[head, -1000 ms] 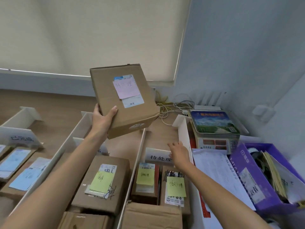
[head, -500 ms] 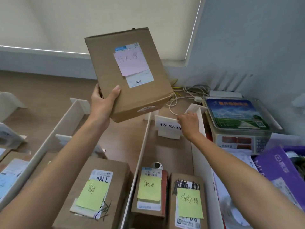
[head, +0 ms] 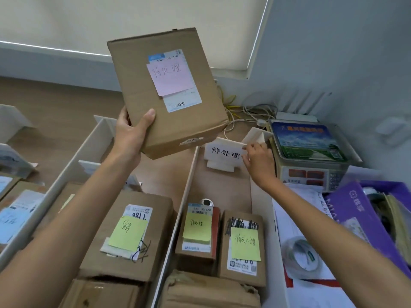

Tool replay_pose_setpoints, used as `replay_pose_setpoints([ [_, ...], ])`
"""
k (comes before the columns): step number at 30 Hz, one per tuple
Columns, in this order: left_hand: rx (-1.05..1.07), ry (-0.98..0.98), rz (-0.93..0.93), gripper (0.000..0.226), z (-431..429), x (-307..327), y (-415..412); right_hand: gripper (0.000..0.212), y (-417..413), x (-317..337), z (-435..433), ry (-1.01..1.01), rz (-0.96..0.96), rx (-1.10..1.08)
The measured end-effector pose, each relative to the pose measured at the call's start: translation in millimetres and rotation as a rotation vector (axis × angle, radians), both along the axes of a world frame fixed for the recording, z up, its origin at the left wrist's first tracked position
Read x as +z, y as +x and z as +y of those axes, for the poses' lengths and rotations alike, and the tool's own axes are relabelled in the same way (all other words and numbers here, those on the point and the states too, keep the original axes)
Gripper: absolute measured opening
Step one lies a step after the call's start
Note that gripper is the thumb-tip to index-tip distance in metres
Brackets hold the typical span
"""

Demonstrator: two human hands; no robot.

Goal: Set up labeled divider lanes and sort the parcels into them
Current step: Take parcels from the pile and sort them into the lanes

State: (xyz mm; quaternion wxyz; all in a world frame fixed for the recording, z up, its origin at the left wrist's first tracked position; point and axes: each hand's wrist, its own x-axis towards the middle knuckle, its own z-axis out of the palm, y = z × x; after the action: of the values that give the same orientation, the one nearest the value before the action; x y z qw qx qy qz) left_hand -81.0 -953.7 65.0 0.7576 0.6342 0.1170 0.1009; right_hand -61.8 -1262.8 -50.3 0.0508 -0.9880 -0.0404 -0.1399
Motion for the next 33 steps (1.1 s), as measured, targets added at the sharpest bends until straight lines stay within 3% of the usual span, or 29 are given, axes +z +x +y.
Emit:
replay_pose_setpoints([
  [3,-0.024,0.007,0.007,0.048,0.3,13.5,-31.5,0.024,-52.6,4.4,0.6,0.07,0.05,-0.013],
  [7,-0.031,0.026,0.016,0.05,3.8,34.1,-74.1,0.024,-129.4,8.6,7.0,0.179,0.312,0.022],
  [14,-0.04,0.004,0.047,0.047,6.8,52.9,-122.8,0.069,-216.4,-27.0,19.3,-0.131,0.845,0.218],
  [19,-0.05,0.007,0.03,0.044,2.7,53.2,-133.3,0.083,-219.5,-41.4,18.0,-0.224,0.812,0.22],
  [25,-0.054,-0.029,0.052,0.031,5.2,46.8,-122.8,0.094,-190.8,-47.4,13.4,-0.177,0.791,0.212],
  [33,0.0,-0.005,0.091,0.036,17.8,32.1,-94.7,0.072,-122.4,-55.1,-0.2,-0.174,0.612,0.113],
])
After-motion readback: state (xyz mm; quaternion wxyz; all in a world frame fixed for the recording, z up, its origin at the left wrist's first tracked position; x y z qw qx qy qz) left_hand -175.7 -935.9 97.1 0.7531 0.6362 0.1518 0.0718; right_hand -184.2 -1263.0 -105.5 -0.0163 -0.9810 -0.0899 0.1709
